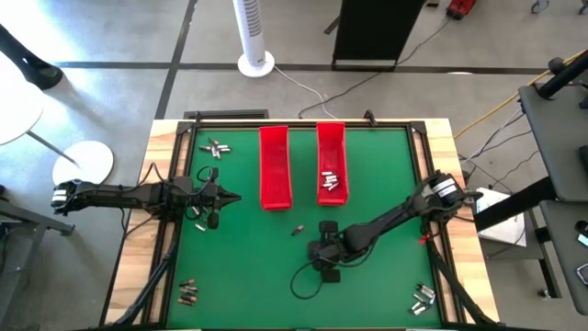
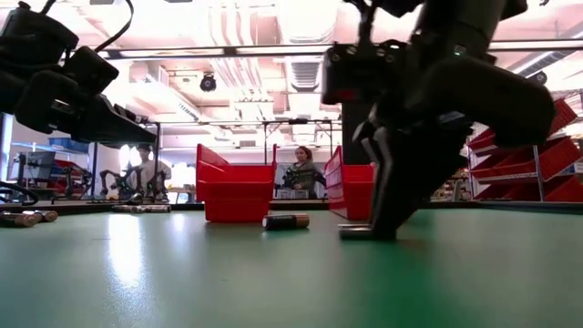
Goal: Sort batteries
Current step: Put the silver battery into the right red bin
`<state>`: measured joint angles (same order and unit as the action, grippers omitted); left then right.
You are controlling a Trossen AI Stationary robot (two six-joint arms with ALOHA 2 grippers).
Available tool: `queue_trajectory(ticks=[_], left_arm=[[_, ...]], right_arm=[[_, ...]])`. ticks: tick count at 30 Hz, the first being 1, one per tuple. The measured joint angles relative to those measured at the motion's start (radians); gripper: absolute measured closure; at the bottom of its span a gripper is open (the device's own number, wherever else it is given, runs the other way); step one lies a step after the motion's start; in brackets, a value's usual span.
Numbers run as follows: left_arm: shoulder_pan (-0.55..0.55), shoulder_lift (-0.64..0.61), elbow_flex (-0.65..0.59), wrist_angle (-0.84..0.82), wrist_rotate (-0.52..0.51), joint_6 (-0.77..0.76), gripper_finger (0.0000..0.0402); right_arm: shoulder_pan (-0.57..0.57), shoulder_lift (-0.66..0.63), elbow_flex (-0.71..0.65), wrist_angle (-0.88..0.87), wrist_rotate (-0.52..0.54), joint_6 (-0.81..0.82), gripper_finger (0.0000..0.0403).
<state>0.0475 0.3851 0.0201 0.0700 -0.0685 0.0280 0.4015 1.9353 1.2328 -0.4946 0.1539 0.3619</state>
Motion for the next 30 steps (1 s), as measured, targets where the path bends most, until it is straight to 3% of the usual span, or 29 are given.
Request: queue_trajectory(ticks=[8, 17, 30], left_arm=[[0.000, 0.000, 0.000, 0.000, 0.000, 0.000, 0.0402], [0.000, 0.000, 0.000, 0.000, 0.000, 0.000, 0.0402], [0.000, 0.000, 0.000, 0.000, 0.000, 0.000, 0.0402]], right_arm=[[0.001, -0.058, -0.109, 0.055, 0.014, 0.053, 0.0374], [0.007, -0.079, -0.315, 0.500, 0.076, 0.137, 0.0364], [0.009, -0.067, -0.453, 0.854, 0.224, 0.056, 0.0292]])
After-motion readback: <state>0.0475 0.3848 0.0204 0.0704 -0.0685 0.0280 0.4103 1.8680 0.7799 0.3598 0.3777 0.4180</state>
